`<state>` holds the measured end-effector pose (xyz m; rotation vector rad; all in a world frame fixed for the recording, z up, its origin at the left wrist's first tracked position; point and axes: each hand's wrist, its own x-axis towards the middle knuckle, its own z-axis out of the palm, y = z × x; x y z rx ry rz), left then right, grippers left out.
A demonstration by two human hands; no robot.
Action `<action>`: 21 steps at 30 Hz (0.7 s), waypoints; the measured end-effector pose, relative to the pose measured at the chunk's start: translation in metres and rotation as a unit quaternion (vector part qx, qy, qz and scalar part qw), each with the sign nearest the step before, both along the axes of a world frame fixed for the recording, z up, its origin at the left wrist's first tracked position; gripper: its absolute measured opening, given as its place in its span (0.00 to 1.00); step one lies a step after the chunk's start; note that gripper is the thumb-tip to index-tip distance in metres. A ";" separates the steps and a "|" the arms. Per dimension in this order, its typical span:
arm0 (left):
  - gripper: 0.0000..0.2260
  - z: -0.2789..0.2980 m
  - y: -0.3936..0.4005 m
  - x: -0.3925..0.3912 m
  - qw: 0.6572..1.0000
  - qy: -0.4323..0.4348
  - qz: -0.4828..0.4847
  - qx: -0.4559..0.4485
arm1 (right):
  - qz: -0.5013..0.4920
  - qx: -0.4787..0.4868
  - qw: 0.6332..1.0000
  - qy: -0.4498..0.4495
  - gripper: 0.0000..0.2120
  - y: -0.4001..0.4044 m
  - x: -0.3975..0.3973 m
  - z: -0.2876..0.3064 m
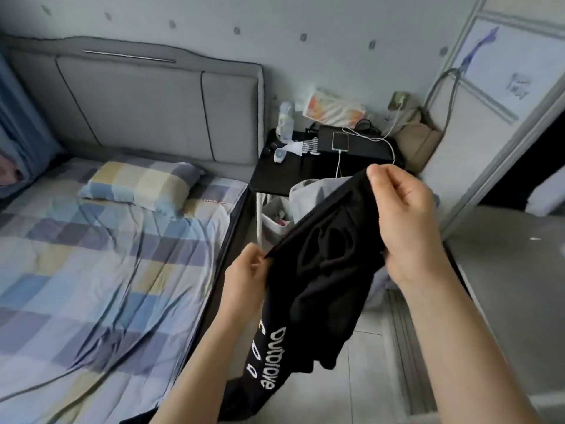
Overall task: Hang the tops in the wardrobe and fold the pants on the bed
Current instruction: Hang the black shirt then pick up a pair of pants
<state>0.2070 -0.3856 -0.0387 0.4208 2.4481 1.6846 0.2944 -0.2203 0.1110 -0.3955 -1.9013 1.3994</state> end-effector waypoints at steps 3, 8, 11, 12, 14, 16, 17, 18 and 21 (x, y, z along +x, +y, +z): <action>0.08 0.011 0.012 -0.011 0.999 -0.011 -0.009 0.049 | -0.102 0.096 0.990 -0.034 0.19 0.051 0.014 -0.014; 0.09 0.055 0.034 -0.026 0.977 -0.065 -0.057 0.196 | -0.201 0.290 0.929 -0.109 0.10 0.110 0.026 -0.048; 0.07 0.084 0.053 -0.031 0.967 -0.046 -0.104 0.228 | -0.200 0.321 0.904 -0.200 0.08 0.120 0.024 -0.070; 0.07 0.090 0.061 -0.032 0.963 -0.043 -0.122 0.237 | -0.196 0.311 0.904 -0.218 0.06 0.117 0.023 -0.075; 0.08 0.098 0.077 -0.034 0.960 -0.027 -0.142 0.240 | -0.186 0.231 0.926 -0.233 0.06 0.102 0.021 -0.086; 0.09 0.104 0.091 -0.038 0.959 -0.010 -0.155 0.237 | -0.140 0.127 0.943 -0.275 0.10 0.083 0.020 -0.096; 0.09 0.107 0.098 -0.041 0.959 -0.002 -0.163 0.233 | -0.087 0.079 0.941 -0.317 0.10 0.072 0.019 -0.100; 0.09 0.109 0.104 -0.044 0.959 0.005 -0.169 0.228 | -0.014 0.032 0.931 -0.364 0.10 0.062 0.019 -0.105; 0.08 0.118 0.122 -0.060 0.952 0.003 -0.187 0.241 | 0.136 -0.047 0.905 -0.400 0.10 0.047 0.009 -0.114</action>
